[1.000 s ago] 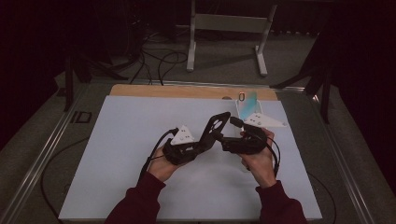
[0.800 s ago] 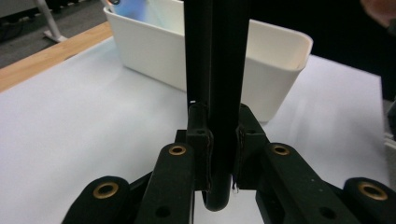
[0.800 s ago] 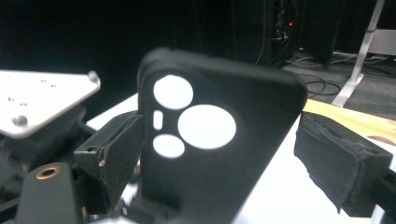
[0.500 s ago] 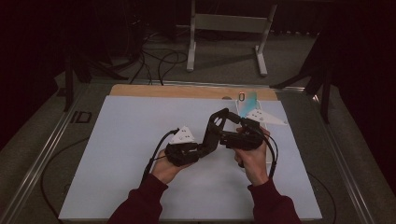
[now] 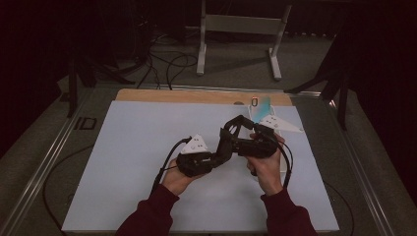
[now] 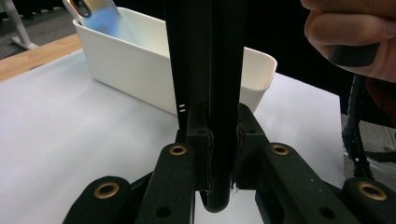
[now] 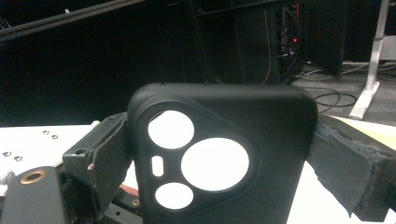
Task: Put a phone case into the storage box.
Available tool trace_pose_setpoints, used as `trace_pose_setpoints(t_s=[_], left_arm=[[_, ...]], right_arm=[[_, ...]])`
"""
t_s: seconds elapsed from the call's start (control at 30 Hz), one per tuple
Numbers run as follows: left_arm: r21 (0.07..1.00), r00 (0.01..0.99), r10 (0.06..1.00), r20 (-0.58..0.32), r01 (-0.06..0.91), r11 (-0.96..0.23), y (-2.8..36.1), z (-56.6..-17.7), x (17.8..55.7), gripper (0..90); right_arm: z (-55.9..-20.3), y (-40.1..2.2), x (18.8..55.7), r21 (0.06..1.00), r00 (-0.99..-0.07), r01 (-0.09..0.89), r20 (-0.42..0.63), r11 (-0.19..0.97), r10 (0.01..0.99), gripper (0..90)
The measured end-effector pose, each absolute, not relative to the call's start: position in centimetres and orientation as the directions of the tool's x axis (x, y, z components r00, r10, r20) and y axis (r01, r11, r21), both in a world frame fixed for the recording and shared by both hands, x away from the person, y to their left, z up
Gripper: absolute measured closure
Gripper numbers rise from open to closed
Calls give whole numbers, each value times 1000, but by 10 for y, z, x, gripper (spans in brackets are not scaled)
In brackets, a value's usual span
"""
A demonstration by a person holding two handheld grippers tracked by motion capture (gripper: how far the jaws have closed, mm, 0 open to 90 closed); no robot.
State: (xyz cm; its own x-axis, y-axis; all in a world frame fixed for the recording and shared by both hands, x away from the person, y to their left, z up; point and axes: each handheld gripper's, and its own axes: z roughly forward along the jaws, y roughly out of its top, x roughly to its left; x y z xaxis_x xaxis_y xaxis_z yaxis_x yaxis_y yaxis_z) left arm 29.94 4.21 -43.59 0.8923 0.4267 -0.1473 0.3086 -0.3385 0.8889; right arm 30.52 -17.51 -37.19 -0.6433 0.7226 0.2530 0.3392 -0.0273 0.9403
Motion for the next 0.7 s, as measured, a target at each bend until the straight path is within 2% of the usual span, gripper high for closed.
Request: trace_pose_setpoints(t_s=[0.4,0.7], left_arm=[[896,907,395,-149,293,-333,45,-436,298,810],[897,903,405,-142,290,-334,42,-438,298,809]], right_arm=[[-371,-174,306,943,-663,332,257,-31,703,99],[-370,-173,303,942,-640,334,248,-27,728,119]])
